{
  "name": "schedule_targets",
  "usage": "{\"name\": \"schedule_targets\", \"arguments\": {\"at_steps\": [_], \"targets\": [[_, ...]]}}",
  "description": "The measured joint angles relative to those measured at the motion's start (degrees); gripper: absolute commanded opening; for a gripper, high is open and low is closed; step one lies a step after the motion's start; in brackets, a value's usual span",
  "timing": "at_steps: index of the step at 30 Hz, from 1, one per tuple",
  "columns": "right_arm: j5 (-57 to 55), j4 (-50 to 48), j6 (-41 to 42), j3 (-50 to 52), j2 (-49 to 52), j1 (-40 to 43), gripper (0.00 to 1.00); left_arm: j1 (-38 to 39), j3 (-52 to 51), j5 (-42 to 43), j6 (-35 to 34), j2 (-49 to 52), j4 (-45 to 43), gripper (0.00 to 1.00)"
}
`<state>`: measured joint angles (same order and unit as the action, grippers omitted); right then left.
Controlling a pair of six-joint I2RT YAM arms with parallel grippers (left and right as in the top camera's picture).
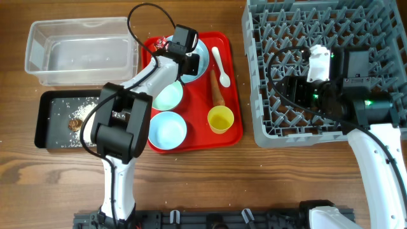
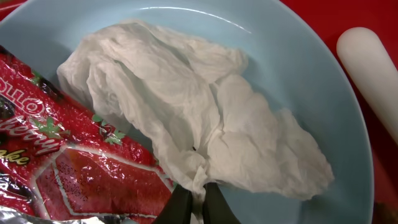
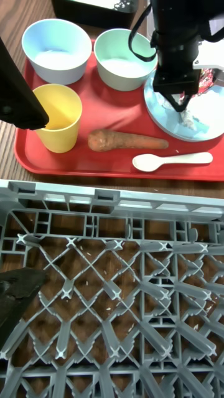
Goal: Sort waste into correct bins and load items into the dishwasher rack
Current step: 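Tip the blue plate's wrapper and tissue into the clear bin, then grasp the yellow cup with the left gripper and lift it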
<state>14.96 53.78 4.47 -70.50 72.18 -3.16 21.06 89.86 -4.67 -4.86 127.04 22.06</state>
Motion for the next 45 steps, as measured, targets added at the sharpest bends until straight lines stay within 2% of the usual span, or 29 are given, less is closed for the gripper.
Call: {"name": "schedule_targets", "arguments": {"at_steps": [2, 5, 8, 11, 14, 15, 16, 17, 18, 21, 24, 25, 26, 27, 28, 29, 30, 31, 32, 33, 34, 35, 36, 37, 38, 39, 41, 43, 45], "targets": [[0.0, 0.02, 0.0, 0.0, 0.0, 0.0, 0.74, 0.0, 0.15, 0.02, -2.58, -2.84, 2.03, 0.04], [0.0, 0.04, 0.0, 0.0, 0.0, 0.0, 0.74, -0.28, 1.77, 0.0, -5.62, -19.63, 3.56, 0.04], [0.0, 0.07, 0.0, 0.0, 0.02, 0.0, 0.74, -3.78, 2.64, -1.44, -6.64, -28.94, 8.46, 0.04], [0.0, 0.02, 0.0, 0.0, 0.04, 0.0, 0.74, -11.56, 2.67, -4.96, -7.06, -30.51, 12.52, 0.04], [0.0, 0.04, 0.0, 0.0, 0.07, 0.0, 0.74, -21.18, 2.67, -6.78, -7.1, -27.56, 13.31, 0.05], [0.0, -0.02, 0.0, 0.0, 0.11, 0.0, 0.74, -22.84, 2.69, -6.88, -7.08, -25.35, 12.7, 0.23], [0.02, 0.0, 0.0, 0.0, 0.13, 0.0, 0.74, -24.35, 2.67, -7.1, -7.1, -22.53, 11.78, 0.6], [0.0, 0.0, 0.0, 0.0, 0.17, 0.0, 0.74, -25.66, 2.67, -7.13, -7.1, -19.21, 11.56, 0.85], [0.0, -0.02, 0.0, 0.0, 0.22, 0.0, 0.74, -26.58, 2.67, -7.26, -7.3, -16.35, 10.91, 0.98], [0.0, 0.02, 0.0, 0.0, 0.26, 0.0, 0.74, -27.47, 2.67, -7.39, -7.39, -11.61, 9.33, 1.0], [0.02, 0.02, 0.0, 0.0, 0.26, 0.0, 0.74, -27.5, 2.64, -7.5, -7.5, -10.95, 7.43, 0.82], [0.02, 0.02, 0.0, 0.0, 0.26, 0.0, 0.74, -27.5, 2.64, -7.5, -7.69, -10.95, 7.45, 0.55], [0.0, 0.0, 0.0, 0.0, 0.26, 0.0, 0.74, -27.5, 2.64, -7.48, -7.76, -11.78, 8.44, 0.16], [0.0, 0.02, 0.0, 0.0, 0.26, 0.0, 0.74, -27.5, 2.62, -7.45, -7.85, -12.5, 8.79, 0.04], [0.02, 0.02, 0.0, 0.0, 0.26, 0.0, 0.74, -27.5, 2.6, -7.48, -7.93, -14.21, 9.25, 0.04], [0.02, 0.02, 0.0, 0.0, 0.26, 0.0, 0.74, -27.5, 2.6, -7.48, -7.91, -15.98, 9.2, 0.09], [0.0, 0.07, 0.0, 0.0, 0.26, 0.0, 0.74, -27.54, 2.62, -7.48, -7.89, -18.25, 9.14, 0.71], [0.0, 0.2, 0.0, 0.0, 0.26, 0.0, 0.74, -27.61, 2.62, -7.48, -7.85, -19.43, 8.94, 1.0], [0.0, 0.28, 0.0, 0.0, 0.26, 0.0, 0.74, -27.76, 2.64, -7.48, -7.89, -19.89, 8.94, 0.99], [0.02, 0.33, 0.0, 0.0, 0.26, 0.0, 0.74, -27.91, 2.64, -7.5, -7.89, -19.85, 8.94, 0.57], [0.0, 0.42, 0.0, 0.0, 0.26, 0.0, 0.74, -28.06, 2.64, -7.48, -7.74, -19.3, 8.98, 0.31], [0.02, 0.44, 0.0, 0.0, 0.26, 0.0, 0.74, -28.22, 2.64, -6.97, -7.19, -19.12, 9.03, 0.32], [0.0, 0.44, 0.0, 0.0, 0.26, 0.0, 0.74, -28.22, 2.64, -5.53, -5.05, -19.06, 9.05, 0.62], [0.0, 0.44, 0.0, 0.0, 0.26, 0.0, 0.74, -28.22, 2.64, -3.56, -2.19, -19.06, 9.05, 0.73], [0.0, 0.44, 0.0, 0.0, 0.26, 0.0, 0.74, -28.22, 2.64, -1.7, -0.28, -19.06, 9.07, 0.65], [0.0, 0.44, 0.0, 0.0, 0.26, 0.0, 0.74, -28.2, 2.64, -0.24, 1.03, -19.06, 9.05, 0.68], [0.0, 0.46, 0.0, 0.0, 0.26, 0.0, 0.74, -28.22, 2.64, -4.9, -0.83, -19.06, 10.12, 0.75], [0.0, 0.39, 0.0, 0.0, 0.26, 0.0, 0.74, -28.26, 2.64, -7.56, -3.15, -19.06, 11.91, 0.79], [0.0, 0.11, 0.0, 0.0, 0.26, 0.0, 0.77, -27.8, 2.64, -6.73, -4.46, -19.28, 13.99, 0.82]]}}
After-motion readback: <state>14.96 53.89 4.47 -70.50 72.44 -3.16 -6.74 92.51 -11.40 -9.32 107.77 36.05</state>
